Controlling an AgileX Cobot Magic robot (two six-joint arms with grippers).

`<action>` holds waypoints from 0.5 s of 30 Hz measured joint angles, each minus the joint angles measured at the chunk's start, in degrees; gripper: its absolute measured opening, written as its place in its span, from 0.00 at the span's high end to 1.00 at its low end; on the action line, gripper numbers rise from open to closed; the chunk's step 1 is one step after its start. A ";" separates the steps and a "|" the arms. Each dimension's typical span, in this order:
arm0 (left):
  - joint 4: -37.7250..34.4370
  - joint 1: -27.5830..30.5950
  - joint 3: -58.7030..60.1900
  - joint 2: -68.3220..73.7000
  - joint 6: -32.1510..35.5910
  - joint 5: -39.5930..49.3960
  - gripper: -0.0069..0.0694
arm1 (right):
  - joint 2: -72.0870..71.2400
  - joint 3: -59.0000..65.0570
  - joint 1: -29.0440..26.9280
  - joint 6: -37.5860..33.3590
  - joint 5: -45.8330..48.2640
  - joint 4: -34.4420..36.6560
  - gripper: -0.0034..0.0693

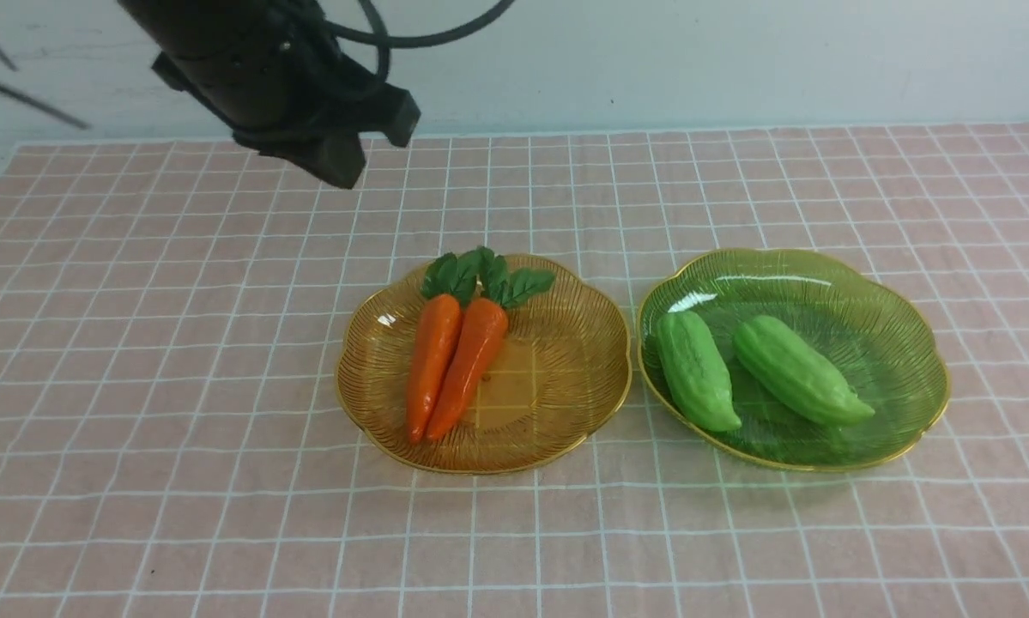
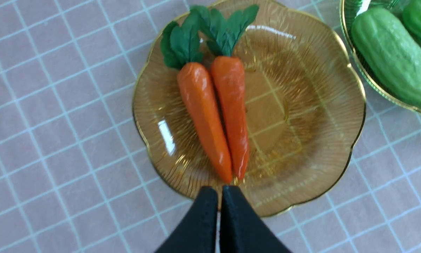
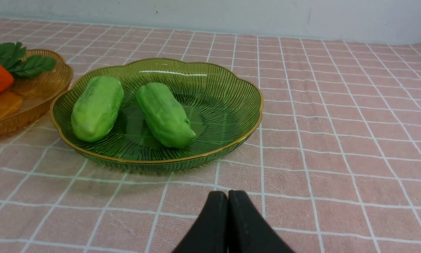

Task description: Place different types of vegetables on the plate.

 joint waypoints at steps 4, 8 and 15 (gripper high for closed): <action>2.34 0.00 8.18 -9.27 0.00 0.06 0.91 | 0.00 0.00 0.00 0.00 0.00 0.00 0.97; 4.35 0.00 18.24 -20.68 0.00 0.11 0.91 | 0.00 0.00 0.00 0.00 0.00 0.00 0.97; 5.65 0.00 40.41 -42.26 -0.65 -2.21 0.91 | 0.00 0.00 0.00 0.00 0.00 0.00 0.97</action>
